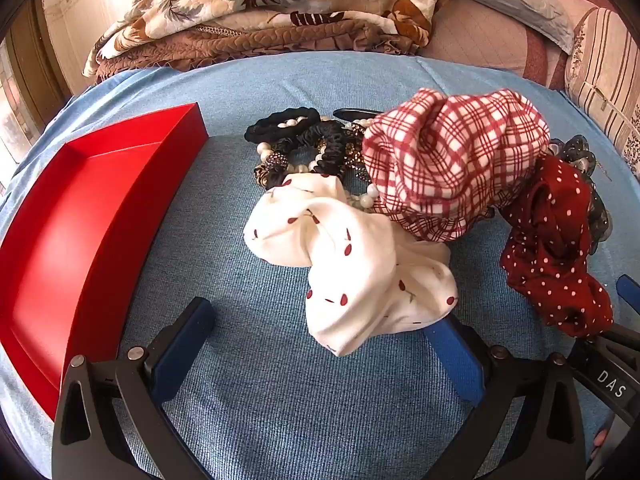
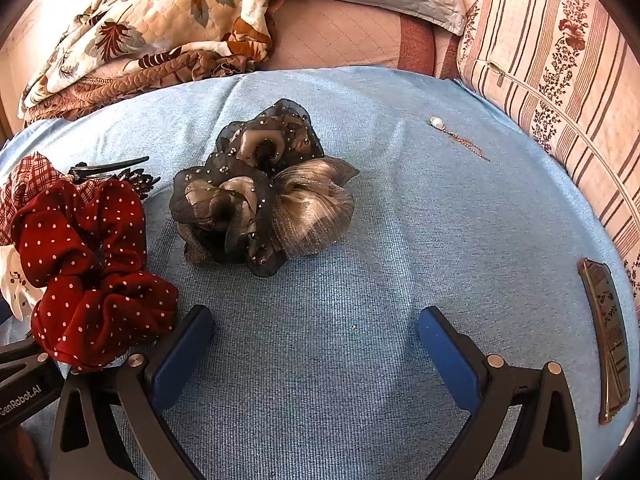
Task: Organize jewelry
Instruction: 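Move both tools toward the pile of scrunchies beside the red tray, then grasp the white polka-dot scrunchie with left tool while right grasps red polka-dot scrunchie, then carry both scrunchies into the red tray and open both tools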
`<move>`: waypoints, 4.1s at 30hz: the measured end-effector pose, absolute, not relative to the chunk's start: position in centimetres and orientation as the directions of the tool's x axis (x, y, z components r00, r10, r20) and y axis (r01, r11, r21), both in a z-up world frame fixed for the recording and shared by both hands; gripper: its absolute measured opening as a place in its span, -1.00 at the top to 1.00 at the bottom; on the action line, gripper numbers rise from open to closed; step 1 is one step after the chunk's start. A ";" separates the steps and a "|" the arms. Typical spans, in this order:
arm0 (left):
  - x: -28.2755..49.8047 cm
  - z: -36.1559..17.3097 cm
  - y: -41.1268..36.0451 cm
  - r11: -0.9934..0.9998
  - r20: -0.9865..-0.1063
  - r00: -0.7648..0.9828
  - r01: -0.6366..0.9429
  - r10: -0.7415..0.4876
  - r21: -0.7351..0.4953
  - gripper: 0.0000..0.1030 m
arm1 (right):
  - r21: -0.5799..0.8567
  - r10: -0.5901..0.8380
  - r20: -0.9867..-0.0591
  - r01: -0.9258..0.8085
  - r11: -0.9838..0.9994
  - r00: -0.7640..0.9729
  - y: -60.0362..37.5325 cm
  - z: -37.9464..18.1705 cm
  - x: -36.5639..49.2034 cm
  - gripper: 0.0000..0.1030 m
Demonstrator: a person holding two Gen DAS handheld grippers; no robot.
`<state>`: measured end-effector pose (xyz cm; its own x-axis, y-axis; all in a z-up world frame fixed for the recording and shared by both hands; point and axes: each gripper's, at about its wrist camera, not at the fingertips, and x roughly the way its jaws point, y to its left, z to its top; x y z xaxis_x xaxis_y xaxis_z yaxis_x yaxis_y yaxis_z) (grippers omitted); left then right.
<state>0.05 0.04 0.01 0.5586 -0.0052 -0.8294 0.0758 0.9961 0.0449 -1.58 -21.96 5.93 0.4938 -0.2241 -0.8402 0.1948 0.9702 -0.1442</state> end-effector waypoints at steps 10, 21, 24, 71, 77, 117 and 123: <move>-1.9 1.2 1.5 0.993 -0.853 0.521 0.115 -0.034 0.031 -1.00 | -0.097 -0.186 -0.876 0.214 0.972 0.446 -21.9 5.9 -1.7 -1.00; -8.4 6.7 3.4 0.994 -0.791 0.612 0.093 -0.016 0.051 -1.00 | -0.124 -0.217 -0.868 0.229 0.966 0.446 -21.7 7.3 -3.9 -0.95; -10.4 8.2 4.6 0.995 -0.762 0.647 0.080 -0.005 0.062 -1.00 | -0.124 -0.240 -0.813 0.246 0.961 0.530 -21.4 9.6 -5.7 -0.94; -12.7 9.4 3.8 0.990 -0.773 0.634 0.092 0.021 0.103 -1.00 | -0.170 -0.287 -0.649 0.234 0.957 0.704 -18.2 12.4 -10.7 -0.96; -11.5 9.8 5.6 0.992 -0.764 0.644 0.058 0.046 0.109 -1.00 | -0.168 -0.268 -0.662 0.210 0.963 0.700 -18.2 12.0 -10.5 -0.96; 0.5 3.5 2.2 0.972 -0.882 0.426 0.201 -0.202 -0.126 0.90 | 0.193 0.210 -0.792 -0.091 0.977 0.573 -15.9 8.4 -2.8 0.76; -2.0 6.4 3.2 0.972 -0.855 0.477 0.201 -0.207 -0.123 0.90 | 0.219 0.223 -0.776 -0.079 0.973 0.590 -16.3 9.2 -3.9 0.78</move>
<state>-2.00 3.19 6.42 0.4766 -0.2065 -0.8545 0.2010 0.9719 -0.1228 -3.88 -16.26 9.20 0.5900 0.2229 -0.7761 -0.0794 0.9725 0.2190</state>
